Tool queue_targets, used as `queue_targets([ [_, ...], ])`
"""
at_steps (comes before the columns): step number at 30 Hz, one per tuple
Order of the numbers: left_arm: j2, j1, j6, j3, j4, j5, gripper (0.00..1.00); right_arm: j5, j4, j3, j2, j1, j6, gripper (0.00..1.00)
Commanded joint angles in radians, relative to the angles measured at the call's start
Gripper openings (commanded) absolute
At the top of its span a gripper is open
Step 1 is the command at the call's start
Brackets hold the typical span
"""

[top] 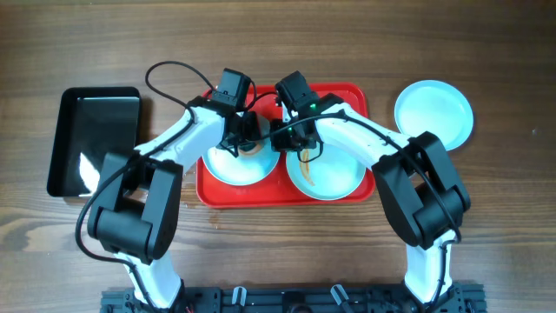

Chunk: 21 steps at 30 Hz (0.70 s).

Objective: Clean dirty plates on tray and stack at the side
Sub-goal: 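Scrub the held plate with the sponge in the left gripper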

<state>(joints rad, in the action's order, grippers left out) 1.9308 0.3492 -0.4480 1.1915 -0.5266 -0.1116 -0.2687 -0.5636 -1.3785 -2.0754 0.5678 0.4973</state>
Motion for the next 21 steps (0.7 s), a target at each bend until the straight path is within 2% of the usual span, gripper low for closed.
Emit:
queue_targets([
  [1, 0.051, -0.025, -0.008, -0.003, -0.017, -0.006, 0.04, 0.010, -0.007, 0.023, -0.004, -0.002, 0.002, 0.04],
  [11, 0.051, -0.126, -0.008, -0.003, -0.200, 0.058, 0.04, 0.014, -0.006, 0.025, -0.004, -0.002, 0.002, 0.04],
  [21, 0.050, -0.154, -0.008, -0.003, -0.368, 0.022, 0.04, 0.014, -0.005, 0.025, -0.004, -0.002, 0.003, 0.04],
])
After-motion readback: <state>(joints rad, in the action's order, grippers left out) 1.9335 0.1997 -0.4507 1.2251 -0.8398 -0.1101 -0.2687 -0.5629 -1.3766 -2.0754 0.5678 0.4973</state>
